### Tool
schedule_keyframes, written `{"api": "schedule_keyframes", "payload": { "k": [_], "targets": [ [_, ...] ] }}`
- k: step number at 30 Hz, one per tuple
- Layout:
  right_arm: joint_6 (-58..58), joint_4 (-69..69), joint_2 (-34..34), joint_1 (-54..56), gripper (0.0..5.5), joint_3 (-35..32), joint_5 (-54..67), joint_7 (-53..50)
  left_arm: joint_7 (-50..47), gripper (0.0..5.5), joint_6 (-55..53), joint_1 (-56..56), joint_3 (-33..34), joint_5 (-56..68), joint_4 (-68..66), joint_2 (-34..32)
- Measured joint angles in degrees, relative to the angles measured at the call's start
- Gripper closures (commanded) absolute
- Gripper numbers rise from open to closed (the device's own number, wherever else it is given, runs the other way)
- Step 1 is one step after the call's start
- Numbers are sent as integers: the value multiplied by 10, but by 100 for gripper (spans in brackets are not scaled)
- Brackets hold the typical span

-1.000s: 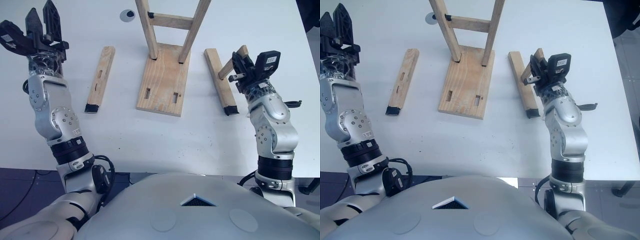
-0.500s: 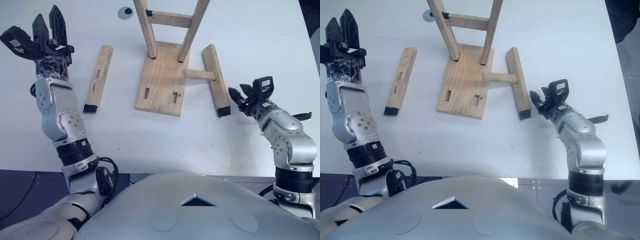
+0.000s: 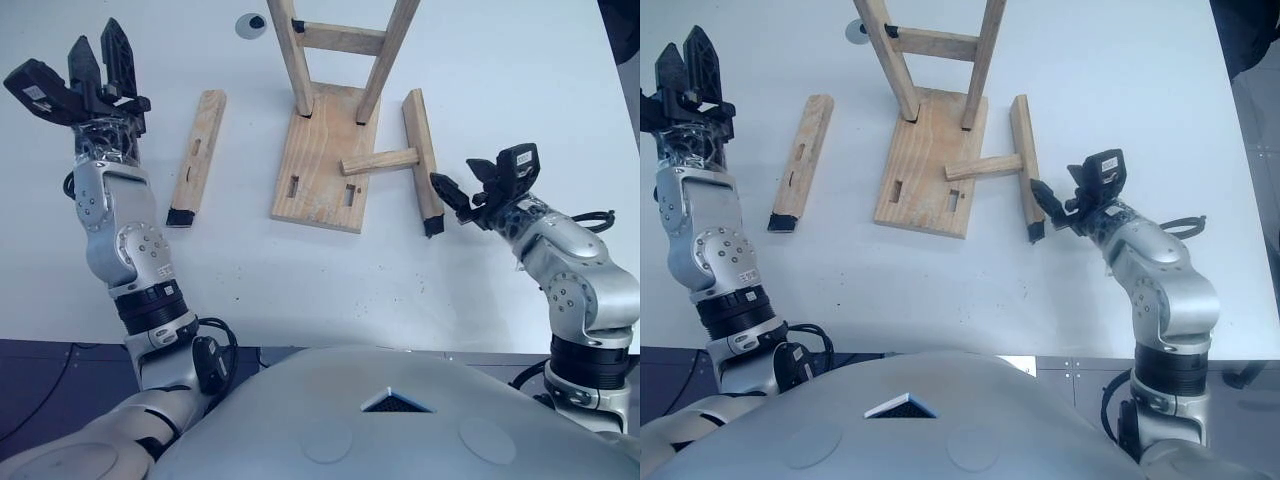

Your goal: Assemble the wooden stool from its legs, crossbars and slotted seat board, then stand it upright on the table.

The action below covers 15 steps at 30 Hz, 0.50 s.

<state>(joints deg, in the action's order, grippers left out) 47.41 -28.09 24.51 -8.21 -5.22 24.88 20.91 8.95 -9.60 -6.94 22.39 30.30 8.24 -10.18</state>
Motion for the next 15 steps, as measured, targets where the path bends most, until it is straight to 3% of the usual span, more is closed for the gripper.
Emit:
{"api": "schedule_keyframes", "payload": {
  "k": [3,9,15],
  "targets": [
    [19,-5,0,-9,181,17,2,0,0,284,0,0,0,0,-1,0],
    [51,-5,7,-24,285,60,-7,-11,0,284,0,-1,0,0,-3,-1],
    [55,12,-17,-18,389,44,-17,-49,0,284,0,-2,-1,0,-5,-2]
  ]
}}
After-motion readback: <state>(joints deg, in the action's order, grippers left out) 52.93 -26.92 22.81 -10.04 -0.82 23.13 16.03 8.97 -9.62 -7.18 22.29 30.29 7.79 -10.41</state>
